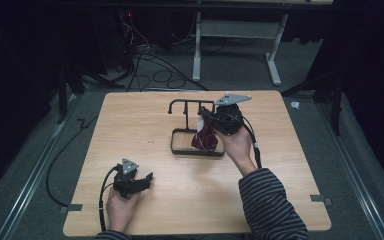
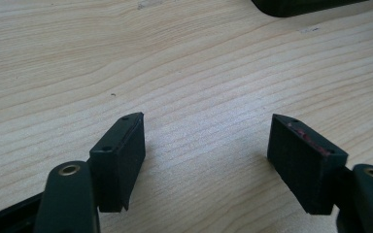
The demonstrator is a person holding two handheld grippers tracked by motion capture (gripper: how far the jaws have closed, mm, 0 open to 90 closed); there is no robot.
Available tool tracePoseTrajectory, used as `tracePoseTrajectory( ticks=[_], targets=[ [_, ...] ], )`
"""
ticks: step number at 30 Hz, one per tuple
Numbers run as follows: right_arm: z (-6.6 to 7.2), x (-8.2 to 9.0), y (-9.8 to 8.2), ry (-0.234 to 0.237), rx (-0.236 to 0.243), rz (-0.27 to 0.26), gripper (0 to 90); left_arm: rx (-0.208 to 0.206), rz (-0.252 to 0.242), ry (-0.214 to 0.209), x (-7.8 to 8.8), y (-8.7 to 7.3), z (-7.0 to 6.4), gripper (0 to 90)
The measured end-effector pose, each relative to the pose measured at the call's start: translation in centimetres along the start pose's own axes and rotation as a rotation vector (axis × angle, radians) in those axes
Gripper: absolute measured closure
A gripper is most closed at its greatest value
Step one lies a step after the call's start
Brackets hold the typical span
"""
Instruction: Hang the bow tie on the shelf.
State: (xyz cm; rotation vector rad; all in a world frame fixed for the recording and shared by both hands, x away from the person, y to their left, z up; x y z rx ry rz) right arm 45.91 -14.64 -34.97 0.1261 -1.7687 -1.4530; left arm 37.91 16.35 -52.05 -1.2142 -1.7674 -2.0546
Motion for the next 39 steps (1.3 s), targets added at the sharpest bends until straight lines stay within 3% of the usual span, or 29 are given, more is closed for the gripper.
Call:
tracePoseTrajectory(
  ticks=[19,39],
  targets=[
    [0.9,-1.7,1.5,0.017,0.009,0.015,90.0,0.001,0.001,-0.004,0.0,0.0,0.0,30.4],
    [0.3,-3.1,2.2,0.002,-0.015,0.042,87.4,0.002,0.004,-0.007,0.1,0.0,0.0,30.4]
  ],
)
Point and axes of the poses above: each handheld gripper's, and its own axes: x roughly backward along the jaws, y roughly out of its top, z roughly to its left, the point moved 2 cm from there along -x, roughly forward along the jaws
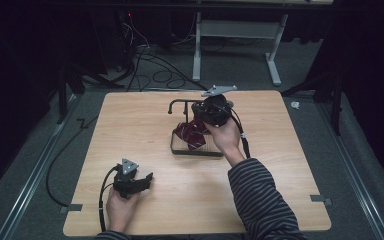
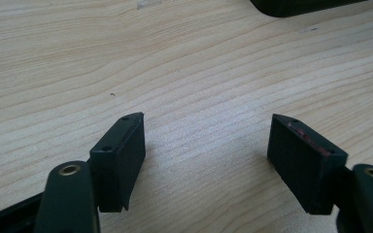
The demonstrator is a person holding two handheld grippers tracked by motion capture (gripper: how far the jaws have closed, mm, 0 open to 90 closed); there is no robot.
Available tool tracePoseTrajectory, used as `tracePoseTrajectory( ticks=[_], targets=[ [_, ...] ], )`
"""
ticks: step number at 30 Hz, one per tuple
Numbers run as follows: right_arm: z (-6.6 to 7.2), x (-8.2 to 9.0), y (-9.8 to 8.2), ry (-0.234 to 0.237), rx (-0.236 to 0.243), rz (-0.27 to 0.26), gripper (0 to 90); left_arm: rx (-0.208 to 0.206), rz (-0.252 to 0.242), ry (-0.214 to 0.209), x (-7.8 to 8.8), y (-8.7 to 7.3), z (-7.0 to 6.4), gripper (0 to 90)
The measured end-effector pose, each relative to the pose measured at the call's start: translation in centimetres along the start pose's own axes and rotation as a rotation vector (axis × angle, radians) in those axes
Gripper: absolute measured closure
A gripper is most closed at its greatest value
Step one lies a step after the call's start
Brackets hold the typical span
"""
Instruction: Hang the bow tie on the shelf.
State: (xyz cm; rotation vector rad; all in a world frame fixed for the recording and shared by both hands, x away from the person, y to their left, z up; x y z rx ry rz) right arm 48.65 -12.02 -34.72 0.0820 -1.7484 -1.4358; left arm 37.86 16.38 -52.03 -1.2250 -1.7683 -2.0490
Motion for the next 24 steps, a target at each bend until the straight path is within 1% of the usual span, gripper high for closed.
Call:
tracePoseTrajectory(
  ticks=[11,16,19,24],
  targets=[
    [-0.1,0.5,0.0,-0.005,-0.006,0.002,83.0,0.001,-0.002,0.000,0.0,0.0,0.0,30.4],
    [-0.5,1.3,0.0,-0.005,-0.023,0.006,81.5,-0.001,-0.002,0.001,0.0,0.0,0.0,30.4],
    [-1.0,1.8,-0.1,-0.006,-0.043,0.004,80.0,-0.002,-0.001,0.002,0.0,0.0,0.0,30.5],
    [-1.2,2.1,-0.2,-0.010,-0.045,0.007,79.9,-0.001,-0.001,0.003,0.0,0.0,0.0,30.6]
  ],
)
Point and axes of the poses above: each handheld gripper's, and its own axes: x roughly backward along the jaws, y roughly out of its top, z roughly to its left, the point moved 2 cm from there along -x, roughly forward along the jaws
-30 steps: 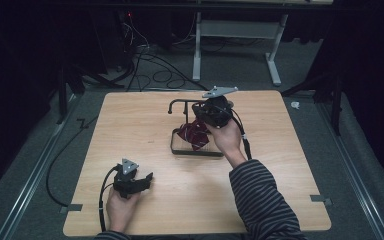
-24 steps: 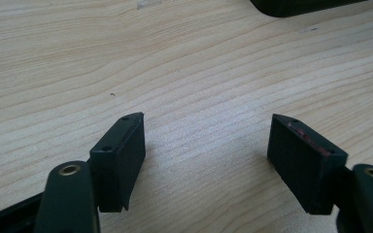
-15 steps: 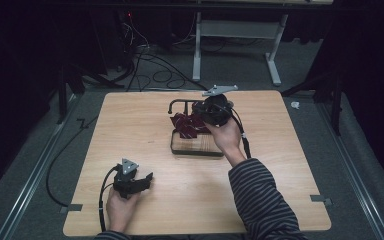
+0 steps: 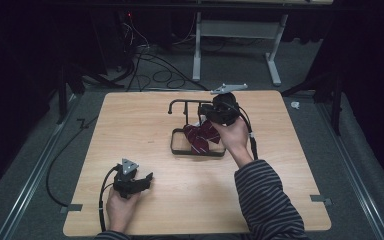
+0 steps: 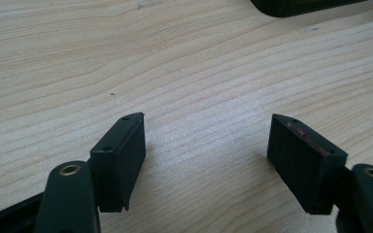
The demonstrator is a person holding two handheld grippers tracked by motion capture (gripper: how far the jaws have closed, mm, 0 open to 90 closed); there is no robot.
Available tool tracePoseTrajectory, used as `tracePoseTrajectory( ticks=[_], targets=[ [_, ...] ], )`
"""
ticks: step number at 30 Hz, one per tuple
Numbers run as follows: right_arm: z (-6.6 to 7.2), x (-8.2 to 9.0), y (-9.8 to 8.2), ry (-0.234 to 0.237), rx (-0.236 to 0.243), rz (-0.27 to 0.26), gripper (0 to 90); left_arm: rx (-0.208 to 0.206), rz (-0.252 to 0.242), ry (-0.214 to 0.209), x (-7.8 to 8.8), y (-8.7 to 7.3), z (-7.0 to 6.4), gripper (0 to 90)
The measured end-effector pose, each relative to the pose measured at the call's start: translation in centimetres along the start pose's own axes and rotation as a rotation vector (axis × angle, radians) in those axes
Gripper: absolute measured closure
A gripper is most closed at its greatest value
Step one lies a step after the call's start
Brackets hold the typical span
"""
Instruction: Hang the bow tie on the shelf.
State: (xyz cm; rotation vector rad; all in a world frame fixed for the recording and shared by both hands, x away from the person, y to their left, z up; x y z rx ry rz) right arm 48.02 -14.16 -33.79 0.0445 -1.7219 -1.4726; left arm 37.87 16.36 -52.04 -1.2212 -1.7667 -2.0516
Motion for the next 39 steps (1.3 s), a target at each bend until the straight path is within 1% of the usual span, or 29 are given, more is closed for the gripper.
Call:
tracePoseTrajectory(
  ticks=[3,6,8,9,13,15,17,18,24,27,32,39],
  targets=[
    [0.1,0.5,0.1,-0.002,0.006,-0.020,79.3,0.000,0.000,-0.001,0.0,0.0,0.0,30.6],
    [0.1,0.9,0.1,0.002,0.009,-0.029,75.7,0.001,-0.001,-0.001,0.0,0.0,0.0,30.5],
    [0.1,1.1,-0.2,-0.004,0.016,-0.030,75.8,0.000,0.000,-0.001,0.0,0.0,0.0,30.5],
    [0.0,1.2,-0.3,-0.006,0.021,-0.030,75.8,0.000,0.000,0.000,0.0,0.0,0.0,30.5],
    [-0.4,1.8,-0.9,-0.011,0.016,-0.039,75.0,0.001,-0.001,0.000,0.0,0.0,0.0,30.5],
    [-0.7,2.3,-1.3,-0.013,0.005,-0.047,74.9,-0.001,-0.001,0.001,0.0,0.0,0.0,30.5],
    [-0.9,2.6,-1.4,-0.014,0.008,-0.049,74.9,-0.001,-0.002,0.002,0.0,0.0,0.0,30.5],
    [-0.9,2.8,-1.6,-0.015,0.001,-0.050,74.8,-0.002,-0.002,0.003,0.0,0.0,0.0,30.6],
    [-1.4,3.7,-2.4,-0.021,0.004,-0.061,73.8,-0.004,0.000,0.004,0.0,0.0,-0.1,30.6],
    [-1.8,4.1,-2.9,-0.029,-0.019,-0.066,73.2,-0.005,-0.001,0.007,0.0,0.0,-0.1,30.7],
    [-2.5,4.6,-4.0,-0.047,-0.027,-0.066,72.9,-0.005,-0.001,0.008,0.0,0.0,-0.1,30.8],
    [-3.5,5.6,-5.6,-0.061,-0.058,-0.076,72.4,-0.008,-0.002,0.009,-0.1,0.0,-0.1,31.0]
  ],
)
Point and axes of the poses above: each handheld gripper's, and its own axes: x roughly backward along the jaws, y roughly out of its top, z roughly to its left, the point moved 2 cm from there along -x, roughly forward along the jaws
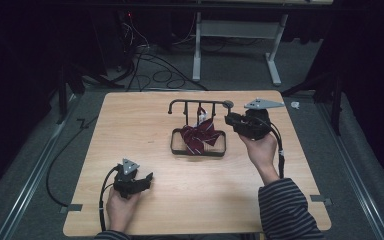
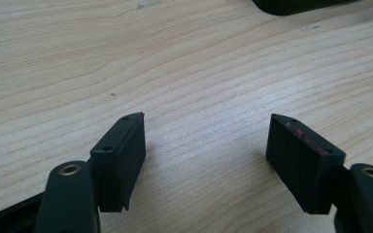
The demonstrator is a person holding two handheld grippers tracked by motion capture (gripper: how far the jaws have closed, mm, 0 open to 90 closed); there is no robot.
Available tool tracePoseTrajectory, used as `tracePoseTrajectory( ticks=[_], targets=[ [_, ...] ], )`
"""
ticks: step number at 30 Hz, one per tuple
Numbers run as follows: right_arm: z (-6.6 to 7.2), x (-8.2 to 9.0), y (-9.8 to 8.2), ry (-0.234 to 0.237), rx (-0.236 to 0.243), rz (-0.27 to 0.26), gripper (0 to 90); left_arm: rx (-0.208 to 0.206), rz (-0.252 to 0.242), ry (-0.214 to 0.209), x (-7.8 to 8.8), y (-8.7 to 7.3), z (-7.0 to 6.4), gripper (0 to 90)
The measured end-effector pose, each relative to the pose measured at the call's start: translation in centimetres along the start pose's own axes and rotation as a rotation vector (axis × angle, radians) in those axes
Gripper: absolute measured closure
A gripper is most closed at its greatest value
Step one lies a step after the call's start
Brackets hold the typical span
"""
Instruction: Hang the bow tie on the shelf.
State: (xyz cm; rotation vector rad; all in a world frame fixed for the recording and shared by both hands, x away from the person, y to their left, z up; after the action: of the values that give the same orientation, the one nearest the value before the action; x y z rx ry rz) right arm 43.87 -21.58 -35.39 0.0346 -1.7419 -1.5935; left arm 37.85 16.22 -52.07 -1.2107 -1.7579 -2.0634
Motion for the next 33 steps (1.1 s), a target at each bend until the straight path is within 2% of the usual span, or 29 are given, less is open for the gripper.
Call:
tracePoseTrajectory(
  ticks=[14,33],
  targets=[
    [-1.6,1.4,-2.6,-0.016,-0.056,-0.002,71.7,-0.004,0.001,0.003,0.0,0.0,0.0,31.1],
    [-2.8,3.3,-4.9,-0.029,-0.082,-0.004,68.9,-0.005,0.001,0.004,0.0,0.0,0.0,31.1]
  ],
)
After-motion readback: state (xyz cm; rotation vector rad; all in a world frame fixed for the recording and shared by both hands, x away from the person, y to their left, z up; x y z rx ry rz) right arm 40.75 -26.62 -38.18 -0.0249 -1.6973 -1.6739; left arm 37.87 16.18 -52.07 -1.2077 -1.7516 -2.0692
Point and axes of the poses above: each handheld gripper's, and its own axes: x roughly backward along the jaws, y roughly out of its top, z roughly to its left, the point moved 2 cm from there along -x, roughly forward along the jaws
